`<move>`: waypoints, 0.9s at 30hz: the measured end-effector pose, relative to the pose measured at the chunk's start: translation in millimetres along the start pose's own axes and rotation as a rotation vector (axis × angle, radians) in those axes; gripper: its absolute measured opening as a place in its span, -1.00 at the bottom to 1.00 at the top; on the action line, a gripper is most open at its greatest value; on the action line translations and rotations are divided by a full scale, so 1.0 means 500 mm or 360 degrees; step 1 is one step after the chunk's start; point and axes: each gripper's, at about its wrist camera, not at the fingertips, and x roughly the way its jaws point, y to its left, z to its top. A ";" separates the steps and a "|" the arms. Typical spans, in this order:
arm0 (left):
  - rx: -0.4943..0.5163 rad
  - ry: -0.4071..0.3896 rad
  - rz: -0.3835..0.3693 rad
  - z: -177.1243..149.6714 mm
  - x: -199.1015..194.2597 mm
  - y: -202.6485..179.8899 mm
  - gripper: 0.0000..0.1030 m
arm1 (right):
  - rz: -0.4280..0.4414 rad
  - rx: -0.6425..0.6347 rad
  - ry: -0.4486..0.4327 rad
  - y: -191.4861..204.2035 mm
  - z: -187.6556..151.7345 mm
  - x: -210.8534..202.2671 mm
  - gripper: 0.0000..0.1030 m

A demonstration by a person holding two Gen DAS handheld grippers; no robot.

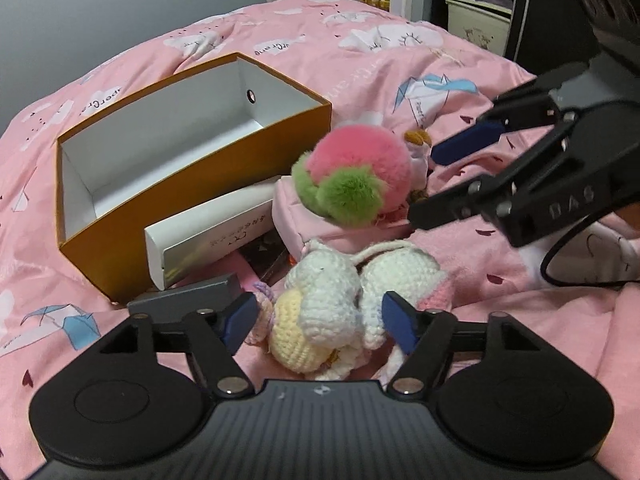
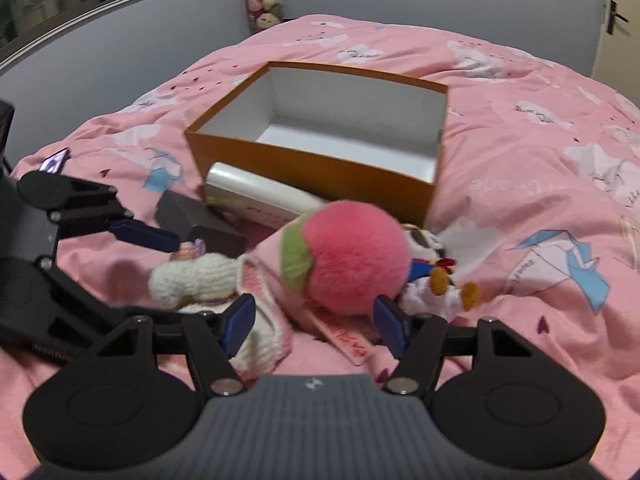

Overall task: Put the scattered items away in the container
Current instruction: 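Reach the left gripper to the crocheted white bunny and grasp it, then lift the bunny with the left gripper while the right gripper grasps the Donald Duck plush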

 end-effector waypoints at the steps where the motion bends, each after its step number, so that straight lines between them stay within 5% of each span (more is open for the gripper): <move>1: -0.0006 0.0002 -0.0009 0.000 0.005 0.002 0.70 | -0.0008 0.0007 -0.0001 -0.003 0.000 0.000 0.36; 10: -0.0188 0.0037 -0.0190 -0.011 0.041 0.037 0.67 | -0.0024 0.0029 0.0001 -0.008 -0.007 0.008 0.44; 19: -0.0278 -0.0084 -0.0185 -0.011 -0.011 0.054 -0.02 | -0.0082 0.0052 -0.0030 -0.027 -0.007 0.003 0.44; 20: -0.0295 -0.0101 -0.0189 -0.012 -0.018 0.057 -0.37 | -0.0093 0.0056 -0.0036 -0.030 -0.006 0.003 0.44; 21: -0.0313 -0.0127 -0.0189 -0.012 -0.026 0.063 -0.45 | -0.0103 0.0059 -0.0041 -0.033 -0.005 0.003 0.44; 27: -0.0393 -0.0177 -0.0186 -0.008 -0.046 0.079 -0.46 | -0.0169 0.0064 -0.0078 -0.048 0.001 0.006 0.24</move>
